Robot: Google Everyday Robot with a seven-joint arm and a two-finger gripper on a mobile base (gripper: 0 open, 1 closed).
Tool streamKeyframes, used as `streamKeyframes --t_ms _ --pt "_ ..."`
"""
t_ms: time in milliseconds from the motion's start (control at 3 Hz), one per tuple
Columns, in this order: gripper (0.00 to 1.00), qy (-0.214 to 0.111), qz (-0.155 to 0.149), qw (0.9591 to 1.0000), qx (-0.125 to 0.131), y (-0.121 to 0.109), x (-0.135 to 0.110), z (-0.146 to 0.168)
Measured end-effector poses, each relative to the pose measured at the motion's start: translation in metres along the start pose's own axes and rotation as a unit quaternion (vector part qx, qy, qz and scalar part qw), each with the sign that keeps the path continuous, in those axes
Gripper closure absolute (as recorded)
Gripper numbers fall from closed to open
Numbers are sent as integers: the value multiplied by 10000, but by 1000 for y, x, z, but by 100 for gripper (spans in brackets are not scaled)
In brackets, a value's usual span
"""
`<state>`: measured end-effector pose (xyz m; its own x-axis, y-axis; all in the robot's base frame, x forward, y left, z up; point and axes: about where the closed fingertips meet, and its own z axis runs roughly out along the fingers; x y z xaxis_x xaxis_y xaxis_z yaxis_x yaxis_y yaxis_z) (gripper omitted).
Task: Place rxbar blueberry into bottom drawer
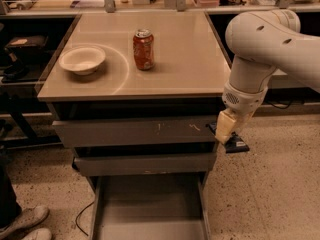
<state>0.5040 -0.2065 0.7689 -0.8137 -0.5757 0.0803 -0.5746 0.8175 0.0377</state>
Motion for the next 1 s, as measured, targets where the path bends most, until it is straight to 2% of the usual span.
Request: streamKeyframes --t_ms 333,667,1000 --pt "100 175 165 9995 -208 3 7 34" --pt "100 306 424 9957 -759 19 11 96" --pt "100 325 610 9875 -1414 42 9 152"
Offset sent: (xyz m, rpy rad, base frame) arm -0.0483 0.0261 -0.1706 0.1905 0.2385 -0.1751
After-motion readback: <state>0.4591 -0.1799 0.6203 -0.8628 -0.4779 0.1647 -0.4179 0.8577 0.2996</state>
